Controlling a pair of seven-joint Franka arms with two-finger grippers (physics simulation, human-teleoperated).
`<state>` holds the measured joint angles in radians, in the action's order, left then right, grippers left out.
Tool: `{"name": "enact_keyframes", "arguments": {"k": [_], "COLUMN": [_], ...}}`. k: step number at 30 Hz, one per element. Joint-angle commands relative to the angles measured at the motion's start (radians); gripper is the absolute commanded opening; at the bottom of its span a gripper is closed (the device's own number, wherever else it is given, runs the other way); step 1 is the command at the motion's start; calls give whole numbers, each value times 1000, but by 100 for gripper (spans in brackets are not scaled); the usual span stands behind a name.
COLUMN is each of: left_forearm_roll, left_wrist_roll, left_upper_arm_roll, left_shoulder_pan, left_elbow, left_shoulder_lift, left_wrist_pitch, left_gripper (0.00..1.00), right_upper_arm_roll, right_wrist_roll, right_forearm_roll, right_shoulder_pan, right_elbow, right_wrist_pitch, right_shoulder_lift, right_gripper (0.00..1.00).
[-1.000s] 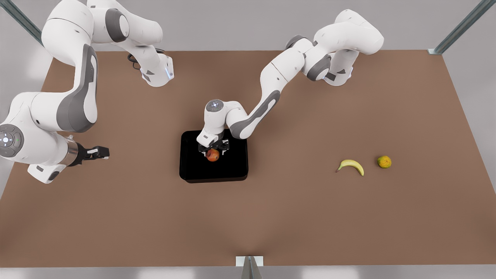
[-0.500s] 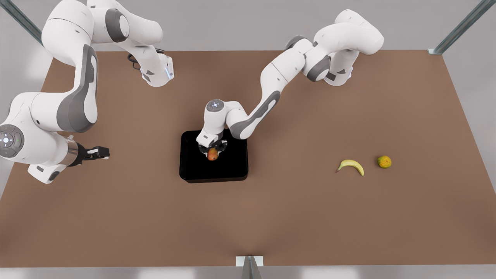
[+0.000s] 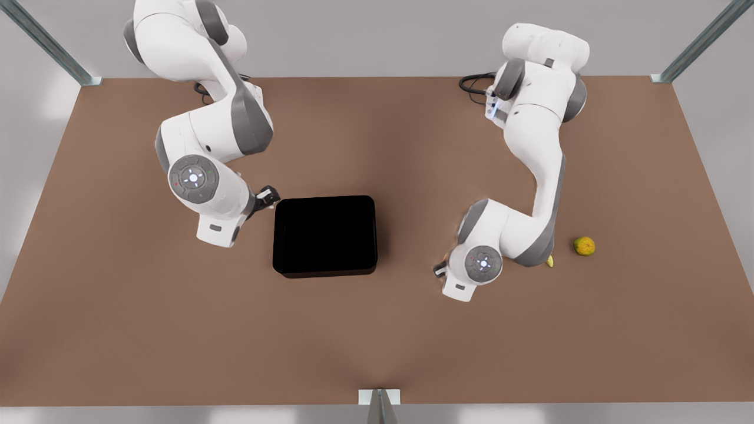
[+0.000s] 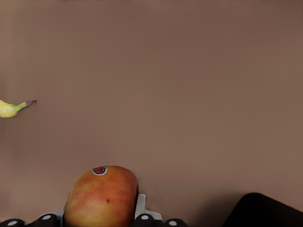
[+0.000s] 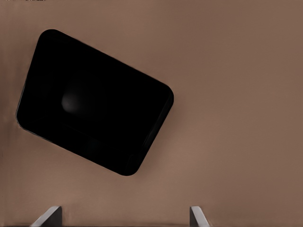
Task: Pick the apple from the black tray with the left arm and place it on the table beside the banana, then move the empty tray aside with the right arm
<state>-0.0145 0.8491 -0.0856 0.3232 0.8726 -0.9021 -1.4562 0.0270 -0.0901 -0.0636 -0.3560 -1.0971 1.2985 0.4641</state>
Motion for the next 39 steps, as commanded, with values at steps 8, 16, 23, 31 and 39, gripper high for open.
{"name": "enact_keyframes", "arguments": {"k": [8,16,23,31,39], "left_forearm_roll": [4,13,-8,48,50], "left_wrist_roll": [-1016,-1012,-838,-726,-725], "left_upper_arm_roll": [0,4,13,7,7], "left_shoulder_pan": [-230,-239,-305,-280,-282], "left_elbow": [40,32,767,764,764], "left_shoulder_lift": [-179,-129,718,703,701], "left_wrist_pitch": [-6,-6,-481,-460,-460], "left_gripper": [65,100,100,100,100], "right_upper_arm_roll": [28,-9,-21,-35,-29], "right_wrist_roll": [862,774,601,325,161], "right_forearm_roll": [-185,-82,-79,-42,-47], "right_shoulder_pan": [-11,-6,-8,2,-6], "right_elbow": [-557,-638,-664,-681,-693], "right_wrist_pitch": [545,636,696,702,746], "right_shoulder_lift": [-101,-84,-1,16,117], "right_gripper": [100,100,100,100,100]}}
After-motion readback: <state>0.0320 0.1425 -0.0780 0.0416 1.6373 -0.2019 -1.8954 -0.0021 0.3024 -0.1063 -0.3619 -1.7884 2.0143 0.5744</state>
